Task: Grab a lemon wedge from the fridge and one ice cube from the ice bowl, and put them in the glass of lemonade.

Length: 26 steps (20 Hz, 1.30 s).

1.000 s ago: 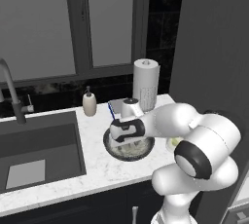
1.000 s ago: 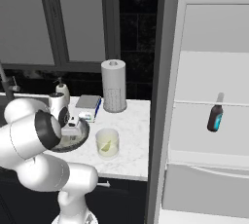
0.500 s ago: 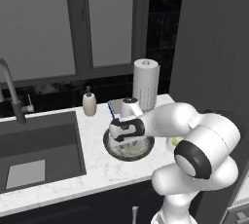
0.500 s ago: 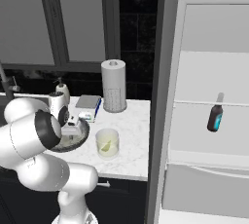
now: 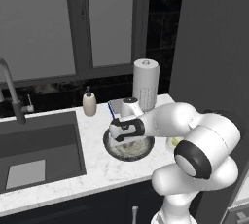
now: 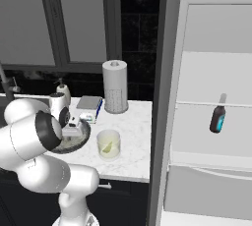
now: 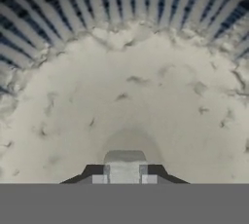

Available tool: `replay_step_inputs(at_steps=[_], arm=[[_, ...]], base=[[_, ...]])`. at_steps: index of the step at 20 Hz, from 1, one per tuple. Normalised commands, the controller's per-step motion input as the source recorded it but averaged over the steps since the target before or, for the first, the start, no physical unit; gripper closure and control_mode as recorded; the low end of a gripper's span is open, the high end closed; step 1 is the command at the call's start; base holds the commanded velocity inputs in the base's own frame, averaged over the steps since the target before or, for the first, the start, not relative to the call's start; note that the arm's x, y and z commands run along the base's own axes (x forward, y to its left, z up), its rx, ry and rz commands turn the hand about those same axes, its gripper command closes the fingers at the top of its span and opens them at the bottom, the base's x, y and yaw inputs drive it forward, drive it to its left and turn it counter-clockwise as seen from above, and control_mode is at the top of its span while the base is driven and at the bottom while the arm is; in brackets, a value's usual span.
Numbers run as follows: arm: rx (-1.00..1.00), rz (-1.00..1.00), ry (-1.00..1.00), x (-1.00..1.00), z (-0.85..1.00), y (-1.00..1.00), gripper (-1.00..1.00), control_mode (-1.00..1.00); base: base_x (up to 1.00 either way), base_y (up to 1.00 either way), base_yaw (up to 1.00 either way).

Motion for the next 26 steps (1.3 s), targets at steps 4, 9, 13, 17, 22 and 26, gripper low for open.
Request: replay_step_inputs(at_steps=[4, 9, 13, 17, 22, 26], arm=[[0.01, 0.01, 0.00, 0.00, 0.20, 0.00, 1.00, -1.00], [0.08, 0.00, 0.00, -0.03, 0.40, -0.01, 1.00, -1.00], [0.08, 0.00, 0.00, -0.06, 0.28, -0.07, 1.00, -1.00], [0.02, 0.00, 0.00, -0.09, 0.21, 0.00, 1.00, -1.00], [0.00, 0.00, -0.03, -0.33, 0.17, -0.04, 1.00, -1.00], [-0.24, 0.00, 0.05, -0.16, 0.56, -0.21, 1.00, -1.00]], base=[[0.00, 0.00, 0.00], [0.00, 0.00, 0.00], [0.00, 0.00, 0.00], [0.00, 0.00, 0.00], [0.00, 0.00, 0.00], [0.00, 0.00, 0.00]])
